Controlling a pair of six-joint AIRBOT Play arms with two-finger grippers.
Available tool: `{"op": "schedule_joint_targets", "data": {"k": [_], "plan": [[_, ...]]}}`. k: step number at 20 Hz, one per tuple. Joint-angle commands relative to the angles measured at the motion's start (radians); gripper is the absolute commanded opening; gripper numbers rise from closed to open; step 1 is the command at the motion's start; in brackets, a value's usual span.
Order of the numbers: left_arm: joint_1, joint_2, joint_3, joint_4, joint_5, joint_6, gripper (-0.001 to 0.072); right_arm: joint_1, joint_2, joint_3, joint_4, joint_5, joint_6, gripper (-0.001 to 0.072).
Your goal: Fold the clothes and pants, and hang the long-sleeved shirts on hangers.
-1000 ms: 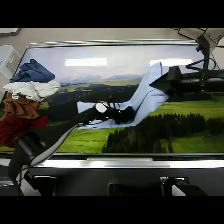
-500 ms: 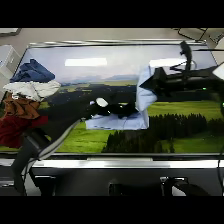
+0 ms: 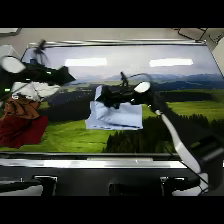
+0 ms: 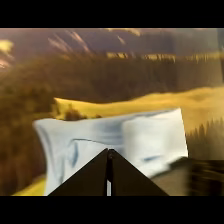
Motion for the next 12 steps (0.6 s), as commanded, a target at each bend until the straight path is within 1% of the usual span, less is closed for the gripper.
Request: {"op": "schedule_joint_targets", "data": {"k": [1, 2, 3, 4, 5, 6, 7, 8, 9, 11, 12], "plan": [[0.095, 0.208, 0.001, 0.056, -0.043, 0.018, 0.0024, 0.116, -0.18, 0.001, 0.222, -0.141, -0.022, 0.0311], [0.093, 0.243, 0.001, 0.056, -0.045, 0.024, 0.0024, 0.122, -0.2, 0.001, 0.288, -0.158, -0.081, 0.0631], [0.091, 0.27, 0.001, 0.056, -0.047, 0.027, 0.0024, 0.114, -0.2, 0.001, 0.344, -0.159, -0.154, 0.0692], [0.089, 0.291, 0.001, 0.056, -0.05, 0.027, 0.0024, 0.088, -0.187, 0.001, 0.38, -0.147, -0.194, 0.069], [0.089, 0.305, 0.001, 0.056, -0.054, 0.031, 0.0024, 0.048, -0.163, 0.001, 0.378, -0.122, -0.213, 0.0683], [0.089, 0.314, 0.001, 0.056, -0.053, 0.039, 0.0024, -0.011, -0.131, 0.001, 0.344, -0.083, -0.226, 0.0682], [0.089, 0.317, 0.001, 0.056, -0.053, 0.056, 0.0024, -0.08, -0.095, 0.001, 0.274, -0.041, -0.222, 0.0681], [0.089, 0.318, 0.001, 0.056, -0.053, 0.057, 0.0024, -0.156, -0.056, 0.001, 0.177, 0.005, -0.196, 0.0681], [0.089, 0.317, 0.001, 0.056, -0.053, 0.057, 0.0024, -0.245, -0.013, 0.001, 0.04, 0.06, -0.137, 0.0681], [0.089, 0.317, 0.0, 0.056, -0.053, 0.057, 0.0025, -0.411, 0.058, 0.001, -0.294, 0.199, 0.013, 0.0674], [0.089, 0.317, 0.0, 0.056, -0.053, 0.057, 0.0024, -0.485, 0.079, 0.0, -0.482, 0.304, 0.092, 0.0645]]}}
